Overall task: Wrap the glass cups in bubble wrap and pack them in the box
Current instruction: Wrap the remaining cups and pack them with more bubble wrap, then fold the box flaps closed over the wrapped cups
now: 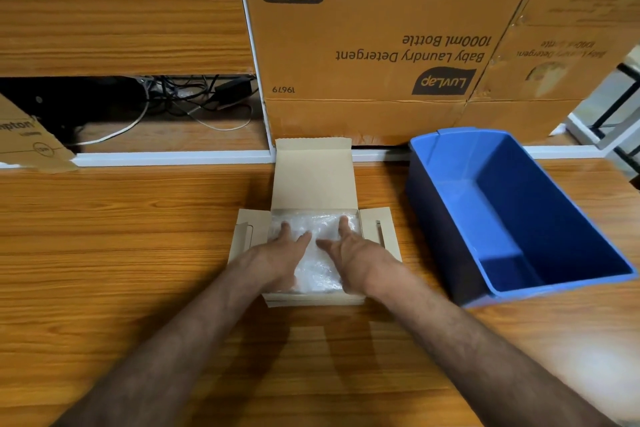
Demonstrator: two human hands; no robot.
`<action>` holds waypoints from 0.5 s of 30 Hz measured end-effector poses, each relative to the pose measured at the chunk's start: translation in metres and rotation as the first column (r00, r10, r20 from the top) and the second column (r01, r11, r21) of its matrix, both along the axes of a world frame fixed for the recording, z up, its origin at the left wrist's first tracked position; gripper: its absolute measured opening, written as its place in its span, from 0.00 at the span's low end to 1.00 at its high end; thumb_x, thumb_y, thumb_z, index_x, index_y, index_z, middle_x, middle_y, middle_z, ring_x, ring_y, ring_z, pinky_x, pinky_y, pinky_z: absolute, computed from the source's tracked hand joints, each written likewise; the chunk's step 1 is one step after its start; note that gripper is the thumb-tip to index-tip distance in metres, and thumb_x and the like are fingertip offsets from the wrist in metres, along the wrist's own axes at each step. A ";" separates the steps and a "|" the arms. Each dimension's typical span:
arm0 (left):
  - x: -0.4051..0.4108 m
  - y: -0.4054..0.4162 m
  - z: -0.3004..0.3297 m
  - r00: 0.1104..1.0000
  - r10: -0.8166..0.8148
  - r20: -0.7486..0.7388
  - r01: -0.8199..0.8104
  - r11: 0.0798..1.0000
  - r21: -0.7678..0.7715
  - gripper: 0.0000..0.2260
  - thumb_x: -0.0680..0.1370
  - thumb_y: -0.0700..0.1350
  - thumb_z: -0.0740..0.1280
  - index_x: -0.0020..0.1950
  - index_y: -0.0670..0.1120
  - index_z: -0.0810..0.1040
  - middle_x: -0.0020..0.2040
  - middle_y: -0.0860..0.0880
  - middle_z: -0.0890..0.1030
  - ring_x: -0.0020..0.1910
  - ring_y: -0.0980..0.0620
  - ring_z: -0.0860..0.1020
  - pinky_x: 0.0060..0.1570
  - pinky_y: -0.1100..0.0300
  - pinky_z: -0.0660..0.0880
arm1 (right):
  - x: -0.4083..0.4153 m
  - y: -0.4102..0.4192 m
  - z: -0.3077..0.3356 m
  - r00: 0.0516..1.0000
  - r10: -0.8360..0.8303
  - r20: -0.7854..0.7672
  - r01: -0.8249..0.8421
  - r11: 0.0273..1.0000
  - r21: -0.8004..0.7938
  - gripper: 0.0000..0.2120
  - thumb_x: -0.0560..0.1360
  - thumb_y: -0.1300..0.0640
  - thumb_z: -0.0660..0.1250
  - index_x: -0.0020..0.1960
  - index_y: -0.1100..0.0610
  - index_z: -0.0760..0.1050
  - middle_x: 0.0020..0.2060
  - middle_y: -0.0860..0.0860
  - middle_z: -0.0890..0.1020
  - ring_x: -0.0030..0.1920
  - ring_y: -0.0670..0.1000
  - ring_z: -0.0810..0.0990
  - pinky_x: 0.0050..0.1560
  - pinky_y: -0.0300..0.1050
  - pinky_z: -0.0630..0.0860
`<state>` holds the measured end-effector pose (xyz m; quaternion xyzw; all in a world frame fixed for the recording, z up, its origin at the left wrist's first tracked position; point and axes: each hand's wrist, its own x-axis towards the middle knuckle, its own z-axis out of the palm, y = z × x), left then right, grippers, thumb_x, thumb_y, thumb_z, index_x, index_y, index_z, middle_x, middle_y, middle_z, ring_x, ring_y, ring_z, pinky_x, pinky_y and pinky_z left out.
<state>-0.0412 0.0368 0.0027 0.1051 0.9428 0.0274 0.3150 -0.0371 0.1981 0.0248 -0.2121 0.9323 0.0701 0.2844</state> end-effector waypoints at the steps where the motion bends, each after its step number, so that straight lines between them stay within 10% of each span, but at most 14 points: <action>1: 0.000 0.003 -0.005 1.000 0.001 -0.010 -0.001 1.000 -0.018 0.48 0.79 0.40 0.72 0.83 0.55 0.39 0.83 0.42 0.34 0.83 0.37 0.51 0.73 0.47 0.70 | 0.001 -0.001 -0.002 1.000 -0.011 -0.004 0.011 1.000 -0.009 0.48 0.78 0.69 0.69 0.85 0.47 0.43 0.81 0.64 0.36 0.79 0.61 0.63 0.67 0.50 0.78; 12: 0.009 0.003 0.000 0.993 -0.058 -0.104 0.057 0.998 -0.020 0.46 0.79 0.50 0.73 0.84 0.54 0.41 0.84 0.43 0.38 0.82 0.40 0.57 0.69 0.50 0.74 | 0.010 0.004 -0.020 0.993 -0.006 -0.115 0.003 1.000 -0.028 0.48 0.79 0.64 0.69 0.84 0.49 0.39 0.81 0.64 0.36 0.82 0.63 0.53 0.68 0.53 0.77; 15: 0.027 -0.010 0.008 0.950 -0.047 -0.308 0.077 0.993 0.087 0.37 0.81 0.56 0.67 0.84 0.55 0.49 0.85 0.46 0.46 0.83 0.44 0.52 0.77 0.49 0.62 | 0.023 0.017 -0.018 0.960 0.024 -0.278 -0.052 0.994 -0.093 0.42 0.84 0.52 0.65 0.84 0.50 0.37 0.81 0.63 0.35 0.83 0.61 0.43 0.80 0.57 0.58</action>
